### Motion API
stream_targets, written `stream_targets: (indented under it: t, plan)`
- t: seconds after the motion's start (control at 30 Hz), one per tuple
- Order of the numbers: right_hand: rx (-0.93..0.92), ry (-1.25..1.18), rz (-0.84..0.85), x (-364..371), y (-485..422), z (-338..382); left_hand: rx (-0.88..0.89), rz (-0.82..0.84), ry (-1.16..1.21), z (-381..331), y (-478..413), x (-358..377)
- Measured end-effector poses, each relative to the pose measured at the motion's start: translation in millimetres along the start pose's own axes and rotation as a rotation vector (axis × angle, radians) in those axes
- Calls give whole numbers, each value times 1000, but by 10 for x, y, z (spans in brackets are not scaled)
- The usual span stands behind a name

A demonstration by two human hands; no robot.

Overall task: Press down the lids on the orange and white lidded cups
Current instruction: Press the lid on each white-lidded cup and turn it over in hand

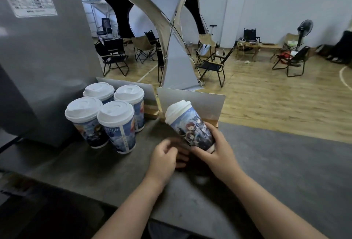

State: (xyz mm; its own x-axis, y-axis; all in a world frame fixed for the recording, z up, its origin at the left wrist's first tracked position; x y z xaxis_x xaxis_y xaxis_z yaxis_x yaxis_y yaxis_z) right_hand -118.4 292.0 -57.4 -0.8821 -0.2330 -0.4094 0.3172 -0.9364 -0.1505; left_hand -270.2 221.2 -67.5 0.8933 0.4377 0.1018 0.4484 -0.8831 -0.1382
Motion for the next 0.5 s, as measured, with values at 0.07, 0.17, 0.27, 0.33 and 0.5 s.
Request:
stream_targets:
  t: [0.07, 0.17, 0.27, 0.33, 0.5]
  plan:
    - [22, -23, -8, -269, 151, -102, -44, 14, 97, -56, -2, 25]
    - [60, -63, -2, -582, 398, -228, 15, 50, 164, -51, -27, 11]
    - [60, -62, 57, -667, 537, -326, 99, 202, 67, -12, -3, 45]
    - [46, -54, 99, -652, 552, -356, 154, 243, -7, 22, 14, 81]
    - [79, -197, 82, -641, 534, -360, 237, 266, 2, 27, 52, 75]
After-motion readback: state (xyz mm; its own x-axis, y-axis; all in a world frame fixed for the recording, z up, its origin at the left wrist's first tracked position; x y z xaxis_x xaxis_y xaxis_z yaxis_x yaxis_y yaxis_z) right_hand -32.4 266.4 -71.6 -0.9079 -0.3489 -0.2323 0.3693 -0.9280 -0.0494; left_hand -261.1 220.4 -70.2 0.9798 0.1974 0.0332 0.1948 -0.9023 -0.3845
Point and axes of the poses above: each hand's wrist, its own y-axis away from the middle knuckle, its own x-axis out of the palm, z = x × y, the point moved 1 cm from there along -y, towards the middle knuckle, and after that the axes turned 12 degrees about x, right-handed, at the moved point
